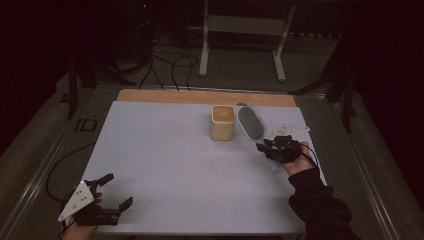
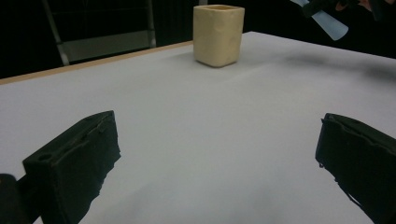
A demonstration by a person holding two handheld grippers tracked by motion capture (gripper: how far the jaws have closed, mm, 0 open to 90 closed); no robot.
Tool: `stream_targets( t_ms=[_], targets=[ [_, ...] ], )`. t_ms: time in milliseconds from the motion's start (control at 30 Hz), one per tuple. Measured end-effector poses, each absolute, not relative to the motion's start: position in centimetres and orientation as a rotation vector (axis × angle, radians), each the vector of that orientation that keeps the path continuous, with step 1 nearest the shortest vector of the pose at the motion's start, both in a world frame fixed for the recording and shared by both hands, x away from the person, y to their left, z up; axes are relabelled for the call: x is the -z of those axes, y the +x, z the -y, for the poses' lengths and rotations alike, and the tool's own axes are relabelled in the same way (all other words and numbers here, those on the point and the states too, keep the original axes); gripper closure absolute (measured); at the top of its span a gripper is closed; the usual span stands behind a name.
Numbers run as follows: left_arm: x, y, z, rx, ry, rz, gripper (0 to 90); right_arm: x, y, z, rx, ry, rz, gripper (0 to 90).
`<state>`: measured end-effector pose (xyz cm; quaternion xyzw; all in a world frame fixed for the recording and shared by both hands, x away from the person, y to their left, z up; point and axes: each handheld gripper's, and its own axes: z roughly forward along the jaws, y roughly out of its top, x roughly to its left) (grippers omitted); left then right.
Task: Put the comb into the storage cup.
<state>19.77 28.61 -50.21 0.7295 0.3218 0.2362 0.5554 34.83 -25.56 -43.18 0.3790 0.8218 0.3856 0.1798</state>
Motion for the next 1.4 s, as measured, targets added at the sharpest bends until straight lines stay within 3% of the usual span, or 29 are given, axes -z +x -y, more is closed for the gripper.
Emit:
stream_targets(
  t_ms=[1400],
  targets=[
    [50.3, 19.7, -28.6, -0.552, 1.720, -0.759, 0.0, 37.3, 39.0, 19.3, -1.362, 0.958, -2.142, 70.0]
  ],
)
